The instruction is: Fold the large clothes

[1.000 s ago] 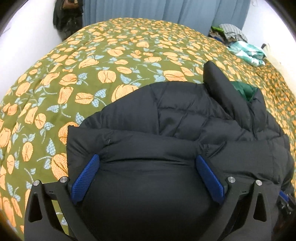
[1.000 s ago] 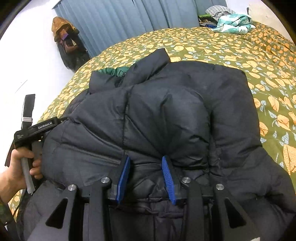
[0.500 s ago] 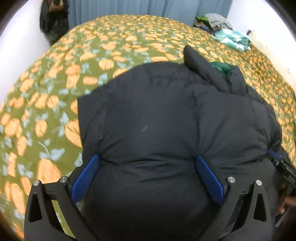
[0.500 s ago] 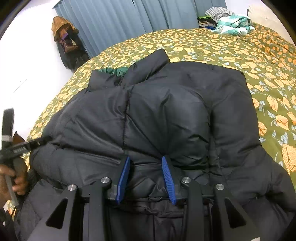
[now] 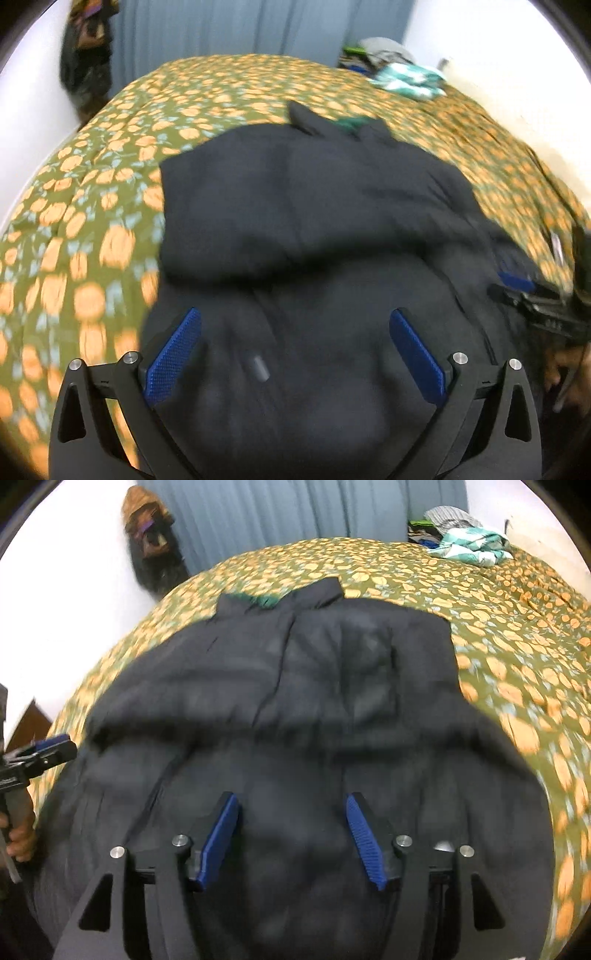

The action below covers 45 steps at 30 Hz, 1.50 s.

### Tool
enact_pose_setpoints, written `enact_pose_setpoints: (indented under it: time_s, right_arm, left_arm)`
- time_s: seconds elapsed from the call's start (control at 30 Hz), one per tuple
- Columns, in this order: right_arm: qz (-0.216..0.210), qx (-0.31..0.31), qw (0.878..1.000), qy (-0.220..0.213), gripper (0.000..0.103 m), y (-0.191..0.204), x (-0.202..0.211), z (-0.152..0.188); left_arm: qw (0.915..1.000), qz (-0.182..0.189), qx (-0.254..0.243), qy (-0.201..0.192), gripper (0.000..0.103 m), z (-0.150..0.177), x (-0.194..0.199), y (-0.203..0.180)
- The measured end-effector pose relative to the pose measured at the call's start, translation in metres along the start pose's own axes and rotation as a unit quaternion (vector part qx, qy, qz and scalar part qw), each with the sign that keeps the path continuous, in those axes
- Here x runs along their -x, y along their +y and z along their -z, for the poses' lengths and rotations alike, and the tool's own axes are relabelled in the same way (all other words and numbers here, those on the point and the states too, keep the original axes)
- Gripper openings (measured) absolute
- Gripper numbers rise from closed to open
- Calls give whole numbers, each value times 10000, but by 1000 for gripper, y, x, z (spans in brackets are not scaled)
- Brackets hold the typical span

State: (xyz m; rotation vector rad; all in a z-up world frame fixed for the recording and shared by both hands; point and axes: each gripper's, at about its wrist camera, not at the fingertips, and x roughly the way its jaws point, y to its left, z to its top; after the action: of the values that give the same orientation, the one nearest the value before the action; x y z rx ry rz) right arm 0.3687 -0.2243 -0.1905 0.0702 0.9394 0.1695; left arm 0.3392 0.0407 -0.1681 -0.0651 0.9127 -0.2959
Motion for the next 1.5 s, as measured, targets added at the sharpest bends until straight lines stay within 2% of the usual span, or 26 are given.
enact_pose_setpoints:
  time_s: [0.1,0.2,0.27,0.4,0.5,0.63,0.67,0.77,0.87,0.97,1.07,1.2,1.27,1.37,1.5]
  right_arm:
    - [54,3,9999,161,63,8,24,39]
    - [38,-217,9995,244,63,9,48,74]
    - [37,-401,9983,412,63,8,60,93]
    - [-238,-938,9929,698,63,-4,89,118]
    - [-289,-1275,9881,813,63,-16,110,122]
    - [138,-1163,9930,155,63,-30,144,110]
    - [232,-1142,9931,113,63,-32,144,108]
    - [514,-1312,9892,393,63,-52,130,106]
    - [487,-1473,9870,420,63,-62,131,113]
    - [599,-1496,9860,433,63,-69,137,121]
    - [664,-1575,9840,498,63,-76,139,130]
    - [612,-1666,9834,371,63,-88,149,129]
    - [621,-1700,9829,335,69,-100,154,129]
    - [366,-1696,9826,663,74,-113,145,129]
    - [-104,-1534,9809,1195,74,-115,113,130]
  left_arm:
    - [9992,34,-361,169,102,38,15,-26]
    - [9976,-13,-460,519,102,69,20,-39]
    - [9965,-79,-568,612,102,80,27,-44]
    - [9951,81,-675,721,102,85,52,-46]
    - [9971,46,-504,567,102,81,67,-37]
    - [9997,52,85,204,102,67,86,-12]
    - [9996,23,202,177,102,65,88,-4]
    - [9988,-229,390,184,102,62,88,12]
    - [9975,-434,537,150,102,65,95,29]
    - [9950,-608,729,301,102,73,94,45]
    - [9929,-614,889,504,102,81,91,57]
    - [9866,-224,1215,1064,102,91,79,67]
    - [9806,-66,1478,1287,102,98,71,75]
    - [9731,107,1737,1512,102,109,63,76]
    - [9744,300,1425,1714,102,113,52,55]
